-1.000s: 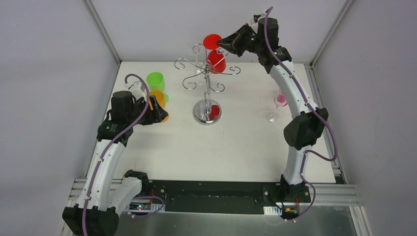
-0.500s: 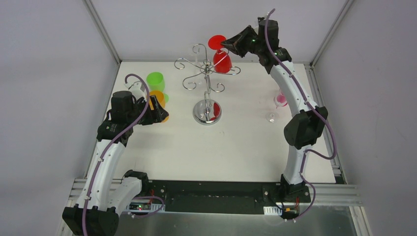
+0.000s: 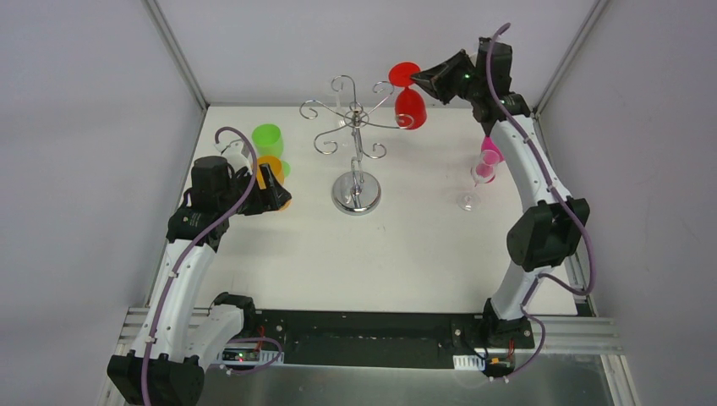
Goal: Take the wine glass off the wine glass rack
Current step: Pick up the wine glass from the wine rack, then place the wine glass at the center of the board.
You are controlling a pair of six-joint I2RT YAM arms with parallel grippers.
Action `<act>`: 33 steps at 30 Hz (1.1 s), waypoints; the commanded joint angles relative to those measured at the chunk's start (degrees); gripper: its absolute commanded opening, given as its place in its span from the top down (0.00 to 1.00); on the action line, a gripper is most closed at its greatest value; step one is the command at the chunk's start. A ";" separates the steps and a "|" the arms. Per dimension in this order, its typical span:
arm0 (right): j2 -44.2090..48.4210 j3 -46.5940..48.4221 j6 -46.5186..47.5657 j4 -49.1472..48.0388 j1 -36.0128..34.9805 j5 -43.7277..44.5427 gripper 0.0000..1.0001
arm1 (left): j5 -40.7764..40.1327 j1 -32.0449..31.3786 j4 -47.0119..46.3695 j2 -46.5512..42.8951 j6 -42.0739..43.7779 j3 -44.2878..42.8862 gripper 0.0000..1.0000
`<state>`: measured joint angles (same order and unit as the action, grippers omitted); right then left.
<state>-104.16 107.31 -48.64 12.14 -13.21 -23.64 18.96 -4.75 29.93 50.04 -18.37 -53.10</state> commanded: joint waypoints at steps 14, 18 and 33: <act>20.73 -18.27 2.68 -8.76 2.53 -1.81 1.00 | 0.36 0.45 0.26 -0.20 0.93 -0.66 0.27; 27.85 -25.00 3.14 -10.93 2.89 -3.11 1.00 | 0.25 0.45 0.22 -1.02 0.66 -0.64 0.27; 49.44 -40.10 12.39 -6.52 3.37 -10.18 1.00 | 5.95 0.25 2.71 -4.52 -3.40 -2.52 0.29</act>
<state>-58.85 69.69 -39.77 6.44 -10.26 -28.82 20.73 -4.78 30.83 48.45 -20.08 -53.10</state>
